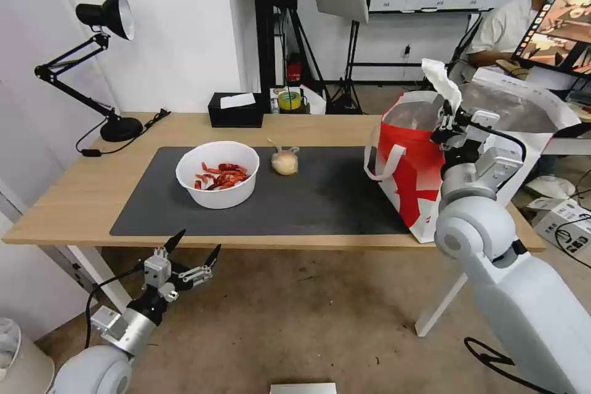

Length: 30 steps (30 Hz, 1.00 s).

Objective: Pick up the trash from the table and place it into the takeout bag.

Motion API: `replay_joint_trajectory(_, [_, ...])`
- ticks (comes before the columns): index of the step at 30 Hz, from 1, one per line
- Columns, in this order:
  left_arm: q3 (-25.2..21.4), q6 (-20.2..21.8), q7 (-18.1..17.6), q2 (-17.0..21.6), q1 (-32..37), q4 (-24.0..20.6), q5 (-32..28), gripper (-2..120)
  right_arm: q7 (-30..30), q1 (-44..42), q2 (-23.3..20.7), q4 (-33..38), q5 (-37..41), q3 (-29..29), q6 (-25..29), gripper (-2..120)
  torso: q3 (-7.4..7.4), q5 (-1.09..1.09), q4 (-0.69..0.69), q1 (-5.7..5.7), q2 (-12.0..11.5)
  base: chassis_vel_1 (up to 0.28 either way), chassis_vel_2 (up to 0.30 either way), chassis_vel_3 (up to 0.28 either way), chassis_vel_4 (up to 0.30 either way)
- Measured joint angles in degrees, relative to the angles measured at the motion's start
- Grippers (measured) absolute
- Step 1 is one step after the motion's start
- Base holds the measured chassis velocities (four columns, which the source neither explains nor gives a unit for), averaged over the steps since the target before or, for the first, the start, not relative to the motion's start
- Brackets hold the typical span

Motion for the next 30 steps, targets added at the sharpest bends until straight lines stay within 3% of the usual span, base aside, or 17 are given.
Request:
replay_joint_trajectory(5, [0.0, 0.0, 0.0, 0.0, 0.1, -0.2, -0.1, 100, -0.1, 0.2, 0.1, -0.1, -0.2, 0.0, 0.0, 52, 0.00, 0.00, 0.00, 0.00, 0.0, 0.000, 0.000, 0.000, 0.000])
replay_joint_trajectory(17, [0.1, 0.1, -0.1, -0.2, 0.0, -0.2, -0.2, 100, -2.8, 0.4, 0.1, -0.2, 0.0, -0.1, 0.5, 98, 0.00, 0.00, 0.00, 0.00, 0.0, 0.000, 0.000, 0.000, 0.000])
replay_joint_trajectory(21, [0.2, 0.1, -0.1, -0.4, -0.1, -0.1, -0.2, 100, -8.6, 0.6, -0.6, 0.1, 1.4, 0.3, 3.9, 100, 0.00, 0.00, 0.00, 0.00, 0.0, 0.000, 0.000, 0.000, 0.000])
replay_joint_trajectory(26, [0.1, 0.1, -0.1, -0.4, -0.1, -0.1, -0.2, 100, -10.2, 0.4, -0.8, 0.5, 1.9, 0.3, 4.6, 100, 0.00, 0.00, 0.00, 0.00, 0.0, 0.000, 0.000, 0.000, 0.000])
replay_joint_trajectory(30, [-0.1, 0.0, -0.1, -0.5, -0.1, 0.0, -0.2, 100, -16.3, -1.0, -1.7, 2.9, 3.6, 0.2, 6.5, 100, 0.00, 0.00, 0.00, 0.00, 0.0, 0.000, 0.000, 0.000, 0.000])
